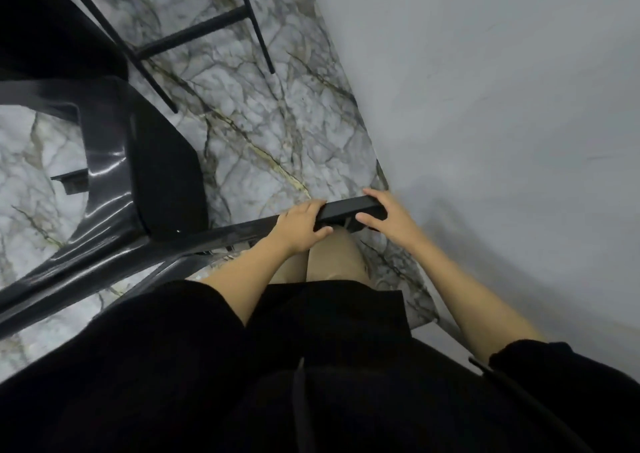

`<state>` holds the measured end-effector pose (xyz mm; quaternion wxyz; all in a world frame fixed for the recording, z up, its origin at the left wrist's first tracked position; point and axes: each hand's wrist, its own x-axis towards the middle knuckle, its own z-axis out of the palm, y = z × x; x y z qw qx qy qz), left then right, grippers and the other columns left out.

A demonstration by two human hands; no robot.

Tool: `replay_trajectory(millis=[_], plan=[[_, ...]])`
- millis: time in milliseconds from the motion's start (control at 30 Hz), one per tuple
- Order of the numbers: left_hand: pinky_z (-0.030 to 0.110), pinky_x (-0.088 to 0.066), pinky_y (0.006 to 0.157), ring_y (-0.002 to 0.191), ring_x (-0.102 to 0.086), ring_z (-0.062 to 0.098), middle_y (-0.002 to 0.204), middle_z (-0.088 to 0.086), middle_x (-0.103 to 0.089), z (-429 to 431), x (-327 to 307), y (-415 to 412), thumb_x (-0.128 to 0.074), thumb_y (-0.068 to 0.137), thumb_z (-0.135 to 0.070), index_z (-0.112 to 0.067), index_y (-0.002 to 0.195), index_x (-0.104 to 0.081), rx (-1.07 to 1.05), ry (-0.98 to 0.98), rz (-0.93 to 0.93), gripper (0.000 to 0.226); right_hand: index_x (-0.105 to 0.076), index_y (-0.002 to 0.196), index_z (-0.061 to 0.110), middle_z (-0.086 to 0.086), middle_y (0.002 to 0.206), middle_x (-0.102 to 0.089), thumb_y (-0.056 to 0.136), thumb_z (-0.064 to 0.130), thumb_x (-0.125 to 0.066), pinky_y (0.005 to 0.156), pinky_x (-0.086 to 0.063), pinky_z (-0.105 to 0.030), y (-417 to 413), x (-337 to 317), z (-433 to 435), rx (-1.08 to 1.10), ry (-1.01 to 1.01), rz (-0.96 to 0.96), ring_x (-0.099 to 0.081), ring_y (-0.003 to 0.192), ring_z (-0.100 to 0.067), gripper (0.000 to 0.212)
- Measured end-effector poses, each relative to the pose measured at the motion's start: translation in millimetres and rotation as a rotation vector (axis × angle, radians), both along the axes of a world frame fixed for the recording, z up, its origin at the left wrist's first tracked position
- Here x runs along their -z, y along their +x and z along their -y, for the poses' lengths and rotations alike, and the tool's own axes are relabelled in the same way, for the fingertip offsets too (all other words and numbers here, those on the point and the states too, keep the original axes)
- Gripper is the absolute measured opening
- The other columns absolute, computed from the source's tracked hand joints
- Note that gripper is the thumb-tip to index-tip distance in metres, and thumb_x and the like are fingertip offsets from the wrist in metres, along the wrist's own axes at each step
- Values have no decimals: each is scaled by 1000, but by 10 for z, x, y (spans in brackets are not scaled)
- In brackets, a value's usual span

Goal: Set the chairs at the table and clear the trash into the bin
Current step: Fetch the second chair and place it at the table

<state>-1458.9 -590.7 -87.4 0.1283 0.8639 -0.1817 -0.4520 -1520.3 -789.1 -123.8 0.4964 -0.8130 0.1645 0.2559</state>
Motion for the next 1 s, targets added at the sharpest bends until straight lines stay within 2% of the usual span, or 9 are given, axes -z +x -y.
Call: replay_trajectory(millis=[100,167,267,333,500,667,800,900,1000], plan=[[42,-24,112,134,-38,28,145,9,-43,27,163,92,-45,93,-44,-18,145,-28,-80,-40,122,60,-49,129,19,1,123,-51,87,31,-61,92,-35,-10,121,162,-19,123,21,106,-45,113,-8,45],[41,-26,110,132,-42,26,142,7,-47,47,230,188,-43,94,-46,-19,143,-32,-101,-68,173,57,-54,122,18,6,116,-52,88,27,-61,88,-36,-4,210,229,-14,201,48,159,-47,109,-7,36],[39,-30,105,126,-48,24,137,4,-53,79,297,249,-42,94,-46,-21,138,-40,-116,-90,237,51,-57,110,25,7,113,-56,87,27,-61,94,-42,-21,288,322,18,259,83,182,-51,107,-11,23],[37,-31,102,121,-51,22,131,2,-57,89,332,222,-43,93,-47,-22,132,-46,-144,-89,284,47,-57,108,27,6,112,-57,86,29,-63,92,-44,-25,288,364,48,290,103,160,-53,106,-12,24],[35,-31,101,118,-52,19,124,-2,-61,91,359,137,-46,91,-49,-24,126,-53,-247,-117,311,43,-59,100,21,-7,102,-64,84,30,-66,78,-50,-20,239,360,65,322,170,86,-61,93,-18,20],[39,-38,103,114,-56,21,120,1,-64,4,277,103,-55,88,-44,-21,124,-57,-316,-195,298,42,-60,98,19,7,88,-63,80,25,-70,68,-49,-6,243,214,-27,362,171,119,-61,83,-5,21],[38,-44,95,107,-58,20,111,0,-67,-65,66,44,-58,84,-44,-21,114,-62,-411,-249,396,39,-60,98,20,13,84,-62,78,21,-72,72,-53,-16,336,-40,-92,354,156,151,-61,79,2,24],[35,-47,88,101,-61,17,103,-3,-70,-154,-236,56,-44,73,-56,-22,108,-65,-467,-285,507,54,-60,98,22,16,83,-62,77,22,-73,67,-51,-8,408,-332,-193,347,151,212,-60,72,14,24],[38,-49,88,98,-62,18,100,-2,-71,-304,-567,49,-41,69,-58,-22,106,-67,-506,-341,499,58,-61,97,23,17,82,-63,76,25,-74,67,-49,-7,391,-674,-330,343,119,252,-59,70,16,25]])
